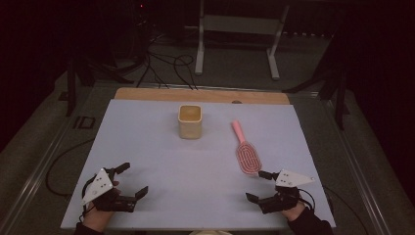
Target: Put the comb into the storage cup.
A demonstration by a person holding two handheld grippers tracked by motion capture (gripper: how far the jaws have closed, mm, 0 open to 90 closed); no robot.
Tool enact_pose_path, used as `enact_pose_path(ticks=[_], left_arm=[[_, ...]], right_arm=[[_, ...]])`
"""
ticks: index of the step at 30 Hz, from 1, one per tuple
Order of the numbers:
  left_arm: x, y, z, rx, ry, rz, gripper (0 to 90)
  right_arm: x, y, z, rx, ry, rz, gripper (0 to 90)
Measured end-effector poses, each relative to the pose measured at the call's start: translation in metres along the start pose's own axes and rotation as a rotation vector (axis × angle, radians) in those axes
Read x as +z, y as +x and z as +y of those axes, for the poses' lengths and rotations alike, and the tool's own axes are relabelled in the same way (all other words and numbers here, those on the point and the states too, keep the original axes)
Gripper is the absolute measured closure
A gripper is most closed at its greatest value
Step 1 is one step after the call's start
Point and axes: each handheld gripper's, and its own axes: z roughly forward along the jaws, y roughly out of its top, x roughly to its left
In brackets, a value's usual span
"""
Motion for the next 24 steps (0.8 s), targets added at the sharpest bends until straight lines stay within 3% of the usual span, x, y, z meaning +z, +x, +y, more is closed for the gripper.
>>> enact_pose_path(ticks=[24], left_arm=[[-0.001, -0.001, 0.000, 0.002, -0.004, 0.005, 0.3]], right_arm=[[-0.013, 0.013, 0.030, -0.052, -0.027, 0.027, 8.7]])
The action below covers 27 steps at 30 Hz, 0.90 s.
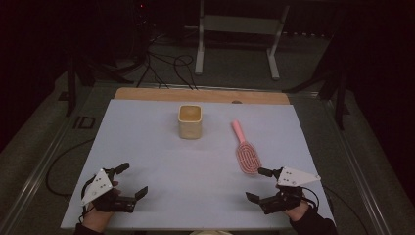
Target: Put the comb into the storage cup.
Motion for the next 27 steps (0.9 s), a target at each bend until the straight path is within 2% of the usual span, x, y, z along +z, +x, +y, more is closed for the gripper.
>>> enact_pose_path(ticks=[12, 21, 27], left_arm=[[0.000, 0.000, 0.000, 0.002, 0.006, 0.000, 0.2], [0.000, 0.000, 0.000, 0.001, 0.006, -0.002, 0.3], [0.001, 0.000, 0.000, 0.002, 0.006, -0.003, 0.2]], right_arm=[[-0.011, -0.009, 0.026, -0.037, -0.025, -0.015, 9.0], [-0.012, -0.017, 0.041, -0.048, -0.038, -0.027, 9.0], [-0.009, -0.023, 0.054, -0.078, -0.039, -0.033, 9.0]])
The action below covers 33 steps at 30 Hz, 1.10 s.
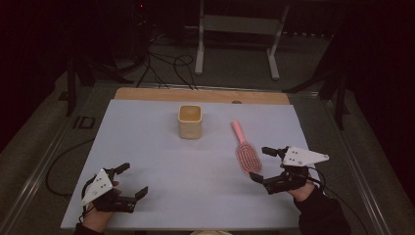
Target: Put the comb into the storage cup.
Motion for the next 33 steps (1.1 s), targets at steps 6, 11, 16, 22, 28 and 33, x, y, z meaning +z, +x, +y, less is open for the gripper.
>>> enact_pose_path(ticks=[6, 11, 16, 22, 28, 33], left_arm=[[0.000, 0.000, 0.000, 0.002, 0.000, 0.000, 0.3], [0.001, 0.000, 0.000, 0.006, 0.007, -0.002, 0.2], [0.000, 0.000, 0.000, 0.002, 0.003, 0.000, 0.3], [0.001, 0.000, 0.000, 0.004, 0.004, -0.001, 0.3], [0.000, 0.000, 0.000, 0.001, 0.002, -0.001, 0.2], [0.000, 0.000, 0.000, 0.001, 0.001, -0.003, 0.2]], right_arm=[[0.007, -0.008, 0.009, -0.011, 0.002, 0.005, 9.0], [0.015, -0.016, 0.016, -0.018, 0.012, 0.007, 9.1], [0.024, -0.021, 0.020, -0.022, 0.028, 0.013, 9.1], [0.035, -0.028, 0.023, -0.011, 0.028, 0.022, 9.1], [0.050, -0.037, 0.024, 0.004, 0.041, 0.032, 9.2], [0.057, -0.042, 0.024, 0.008, 0.044, 0.028, 9.2]])
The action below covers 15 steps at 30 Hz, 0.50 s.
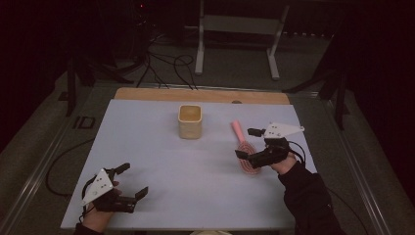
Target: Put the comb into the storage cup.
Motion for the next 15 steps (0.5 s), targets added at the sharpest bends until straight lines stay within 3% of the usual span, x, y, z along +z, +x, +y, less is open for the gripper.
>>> enact_pose_path(ticks=[15], left_arm=[[0.001, 0.001, -0.001, 0.001, 0.002, -0.002, 0.3]], right_arm=[[0.027, -0.027, 0.001, 0.036, 0.041, -0.027, 11.5]])
